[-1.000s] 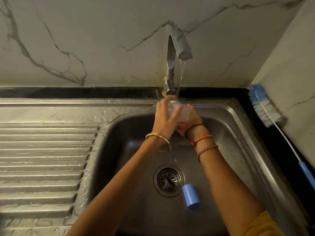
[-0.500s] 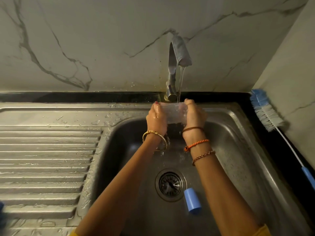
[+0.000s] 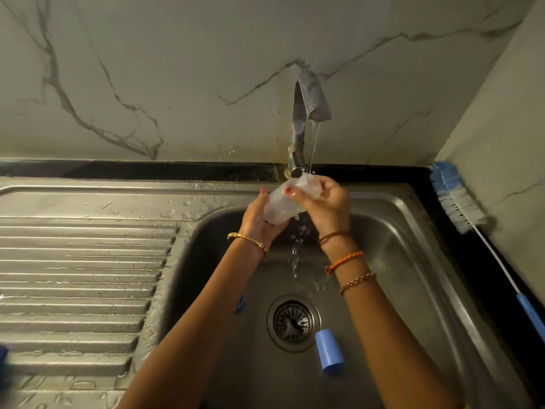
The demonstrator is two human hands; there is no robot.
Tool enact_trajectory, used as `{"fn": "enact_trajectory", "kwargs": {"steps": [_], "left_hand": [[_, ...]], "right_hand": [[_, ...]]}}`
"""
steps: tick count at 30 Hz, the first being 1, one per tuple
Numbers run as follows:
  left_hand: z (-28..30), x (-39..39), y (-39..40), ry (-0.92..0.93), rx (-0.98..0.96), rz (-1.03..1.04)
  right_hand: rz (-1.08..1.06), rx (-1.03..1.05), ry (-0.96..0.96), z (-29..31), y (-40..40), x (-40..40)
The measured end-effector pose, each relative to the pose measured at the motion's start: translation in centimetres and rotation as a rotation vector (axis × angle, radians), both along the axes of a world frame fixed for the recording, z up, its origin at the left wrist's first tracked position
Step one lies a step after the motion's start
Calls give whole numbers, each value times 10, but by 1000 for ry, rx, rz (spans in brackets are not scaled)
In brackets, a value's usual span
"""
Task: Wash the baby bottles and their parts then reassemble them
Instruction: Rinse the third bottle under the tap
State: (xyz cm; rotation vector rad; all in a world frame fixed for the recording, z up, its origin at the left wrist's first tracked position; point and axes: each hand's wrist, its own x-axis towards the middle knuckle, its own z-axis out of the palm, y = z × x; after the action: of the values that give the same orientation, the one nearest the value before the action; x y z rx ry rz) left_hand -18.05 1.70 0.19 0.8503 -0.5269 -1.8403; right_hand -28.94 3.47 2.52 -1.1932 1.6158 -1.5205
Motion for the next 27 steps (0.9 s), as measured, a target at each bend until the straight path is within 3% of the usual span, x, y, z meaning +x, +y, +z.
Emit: {"fn": "enact_trajectory", "kwargs": {"steps": [3, 6, 8, 12, 16, 19, 22, 25, 27], "left_hand": [[-2, -5, 1, -142, 244, 3], [-1, -7, 5, -211, 261, -34], [-4, -5, 7, -231, 275, -35], [-7, -6, 7, -277, 289, -17], [-11, -13, 11, -290, 284, -76], [-11, -15, 10, -221, 264, -71], [-12, -17, 16, -76, 278, -80], [-13, -20, 18, -47, 276, -97], [-14, -23, 19, -48, 312, -66]], "right_hand": [[14, -142, 370, -4, 3, 10], [-67, -298, 440, 2, 3, 6], [-43, -222, 507, 3, 5, 0], [-108, -284, 490, 1, 11, -4], [-29, -164, 559, 3, 6, -4], [-115, -292, 562, 13, 2, -6], [44, -154, 614, 7, 6, -7], [-105, -213, 564, 2, 9, -15], [-76, -186, 573, 6, 8, -14]]}}
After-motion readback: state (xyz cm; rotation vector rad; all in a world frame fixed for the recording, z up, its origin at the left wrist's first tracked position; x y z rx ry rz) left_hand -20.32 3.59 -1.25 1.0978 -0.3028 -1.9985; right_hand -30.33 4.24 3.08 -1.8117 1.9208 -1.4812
